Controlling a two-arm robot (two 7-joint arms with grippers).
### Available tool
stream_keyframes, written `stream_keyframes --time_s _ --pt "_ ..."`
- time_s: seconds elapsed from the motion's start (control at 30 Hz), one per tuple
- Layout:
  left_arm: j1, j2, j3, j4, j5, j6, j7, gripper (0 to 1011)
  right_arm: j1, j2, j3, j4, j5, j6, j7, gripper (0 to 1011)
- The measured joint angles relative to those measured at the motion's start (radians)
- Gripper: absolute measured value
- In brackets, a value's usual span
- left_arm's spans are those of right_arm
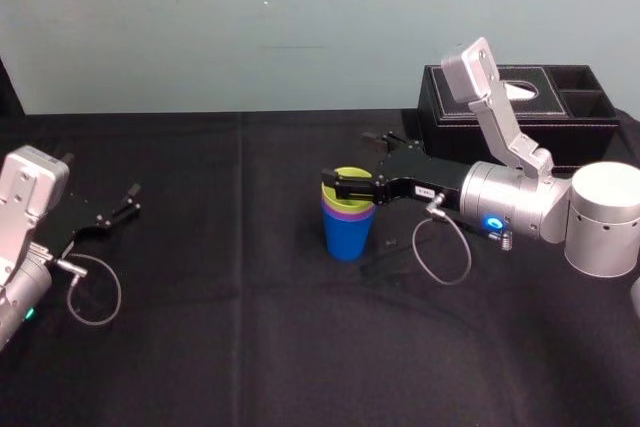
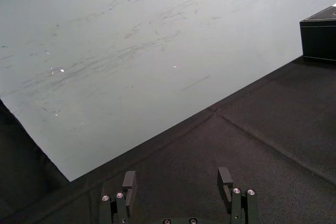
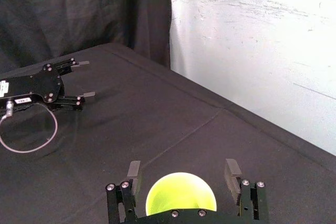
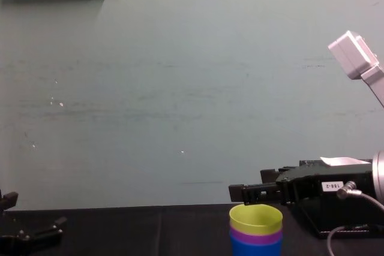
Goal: Stack the three plastic cups sequentially using one hand.
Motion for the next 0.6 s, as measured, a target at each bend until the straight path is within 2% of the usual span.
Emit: stream_keyframes --time_s 0.27,0.6 --pt "0.000 0.000 0.000 0.000 0.000 0.000 0.000 1011 -0.033 0.013 0.003 -0.036 -0.020 -0.026 -0.020 1004" --pt "0.000 0.000 0.000 0.000 0.000 0.000 0.000 1012 -0.158 0.069 0.092 -0.127 -0.006 -0.089 -0.079 1004"
